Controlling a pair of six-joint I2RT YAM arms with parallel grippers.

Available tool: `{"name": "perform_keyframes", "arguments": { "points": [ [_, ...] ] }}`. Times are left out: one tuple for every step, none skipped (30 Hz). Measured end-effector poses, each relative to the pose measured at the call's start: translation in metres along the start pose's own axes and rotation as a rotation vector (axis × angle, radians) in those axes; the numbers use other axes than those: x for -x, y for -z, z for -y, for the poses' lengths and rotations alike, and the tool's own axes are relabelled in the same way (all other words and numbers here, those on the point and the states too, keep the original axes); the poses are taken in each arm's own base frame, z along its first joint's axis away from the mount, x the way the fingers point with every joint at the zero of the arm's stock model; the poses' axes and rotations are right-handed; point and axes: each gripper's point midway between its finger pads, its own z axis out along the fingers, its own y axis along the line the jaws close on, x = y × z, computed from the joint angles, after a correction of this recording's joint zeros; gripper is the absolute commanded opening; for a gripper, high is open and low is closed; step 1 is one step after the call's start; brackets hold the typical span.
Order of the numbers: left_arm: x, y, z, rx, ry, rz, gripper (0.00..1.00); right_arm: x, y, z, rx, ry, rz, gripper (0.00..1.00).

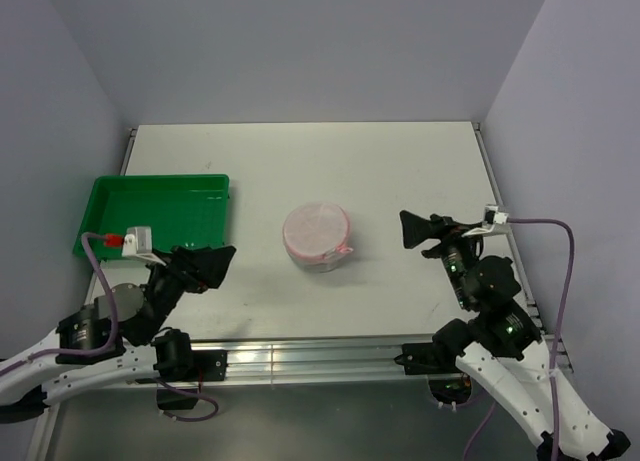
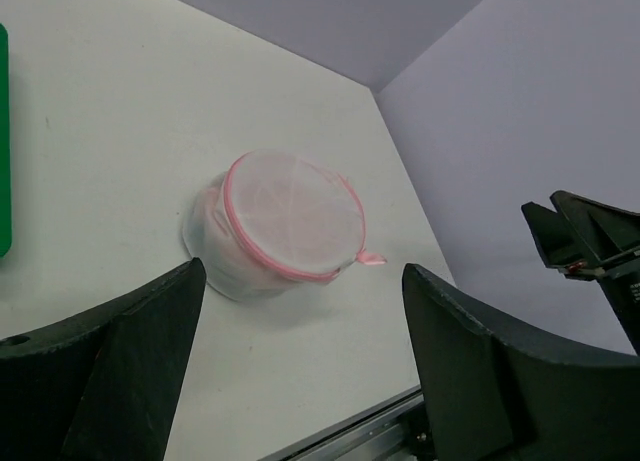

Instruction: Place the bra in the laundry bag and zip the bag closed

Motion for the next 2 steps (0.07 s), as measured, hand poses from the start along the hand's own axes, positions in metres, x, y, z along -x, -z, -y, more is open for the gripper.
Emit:
{"name": "perform_keyframes", "arguments": {
  "points": [
    [-0.001,0.000,-0.001,0.004,-0.005,-0.005,0.86,-0.009,-0.002,0.004,-0.009,0.007,-0.019,1.00],
    [-0.004,0.000,-0.004,0.010,-0.011,-0.010,0.87,-0.019,-0.003,0.008,-0.019,0.011,-0.048,1.00]
  ]
}}
